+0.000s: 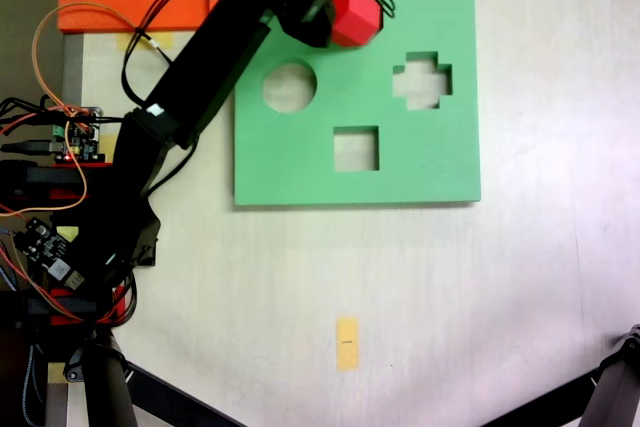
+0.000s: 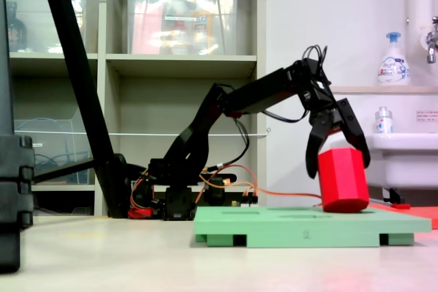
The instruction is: Put the octagonal pillar block into the corresponding hole
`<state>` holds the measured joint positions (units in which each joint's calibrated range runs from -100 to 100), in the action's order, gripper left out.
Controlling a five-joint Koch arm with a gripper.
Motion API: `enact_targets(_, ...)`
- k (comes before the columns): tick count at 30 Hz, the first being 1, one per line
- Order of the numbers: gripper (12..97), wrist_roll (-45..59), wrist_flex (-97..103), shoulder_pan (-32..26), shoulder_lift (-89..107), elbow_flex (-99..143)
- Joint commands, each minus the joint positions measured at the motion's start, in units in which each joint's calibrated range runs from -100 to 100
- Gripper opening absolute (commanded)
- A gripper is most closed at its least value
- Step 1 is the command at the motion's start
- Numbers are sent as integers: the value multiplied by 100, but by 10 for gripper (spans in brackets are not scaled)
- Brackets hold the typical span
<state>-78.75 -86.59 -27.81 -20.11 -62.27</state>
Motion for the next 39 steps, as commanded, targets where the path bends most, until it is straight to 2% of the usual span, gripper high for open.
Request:
enact_targets(1,278,10,-70,34,475,-193)
enact_targets(39,279,15,604,-34,-643,-213)
